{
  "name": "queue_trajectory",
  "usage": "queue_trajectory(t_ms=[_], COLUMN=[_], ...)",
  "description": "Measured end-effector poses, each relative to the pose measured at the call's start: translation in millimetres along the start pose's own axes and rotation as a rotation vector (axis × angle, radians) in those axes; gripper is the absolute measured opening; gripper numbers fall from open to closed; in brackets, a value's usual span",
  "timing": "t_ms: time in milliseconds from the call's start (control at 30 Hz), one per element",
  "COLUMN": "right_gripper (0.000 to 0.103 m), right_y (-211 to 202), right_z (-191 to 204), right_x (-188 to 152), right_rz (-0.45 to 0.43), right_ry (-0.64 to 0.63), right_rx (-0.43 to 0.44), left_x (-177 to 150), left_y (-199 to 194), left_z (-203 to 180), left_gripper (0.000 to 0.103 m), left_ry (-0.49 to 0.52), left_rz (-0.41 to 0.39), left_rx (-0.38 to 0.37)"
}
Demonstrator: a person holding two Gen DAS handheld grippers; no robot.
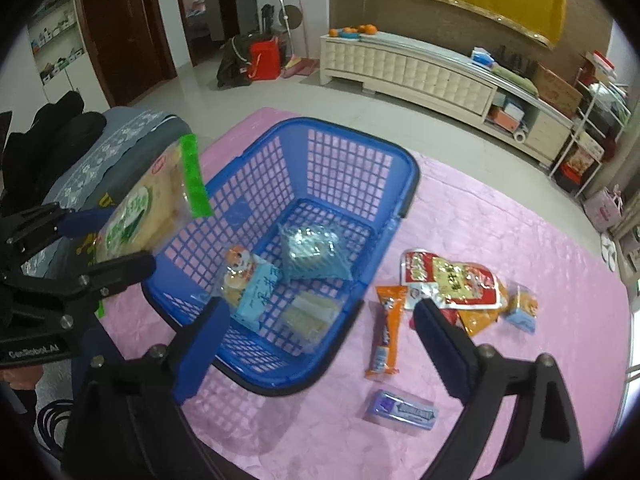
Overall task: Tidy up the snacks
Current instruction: 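Lower both packs into the basket and open both grippers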
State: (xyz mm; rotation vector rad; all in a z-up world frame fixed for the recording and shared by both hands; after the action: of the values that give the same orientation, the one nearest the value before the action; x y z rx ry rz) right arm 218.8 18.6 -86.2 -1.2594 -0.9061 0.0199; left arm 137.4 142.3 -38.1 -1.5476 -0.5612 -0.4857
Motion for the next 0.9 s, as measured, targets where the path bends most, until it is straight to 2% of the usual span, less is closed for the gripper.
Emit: queue_trajectory(t_ms=[433, 633, 900], right_gripper=[0.096, 0.096, 0.096], right_y=[-5.2, -2.4, 10.1], right_z=[-38.5, -51.7, -65.8], right_x=[-12.7, -6.6, -2.6], right_rz=[0.006, 0.007, 0.027], right_ry=[0.057, 0.076, 0.109], right_rx=[-0.013, -0.014, -0.018], left_x=[19.3, 27.4, 28.7], left_y=[25.4, 42.6, 68.0], left_z=[-31.1, -36.1, -34.5], left_gripper=[0.064, 0.064, 0.065], left_ry=[0.046, 0.047, 0.029], left_rz=[0.023, 0.046, 0.080], left_rx=[-0.036, -0.057, -0.048])
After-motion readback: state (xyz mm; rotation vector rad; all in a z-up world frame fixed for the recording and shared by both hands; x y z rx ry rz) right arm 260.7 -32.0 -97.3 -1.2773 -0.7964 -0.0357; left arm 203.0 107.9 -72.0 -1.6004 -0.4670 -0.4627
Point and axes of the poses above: each gripper's, at about its wrist camera, not at the fingertips, and y roughly the way its jaws point, z to its left, x to its top, the point moved 1 cm from there along y, roughly the way its jaws point, and after that the axes turned 2 degrees about y, right-handed, at the moved point
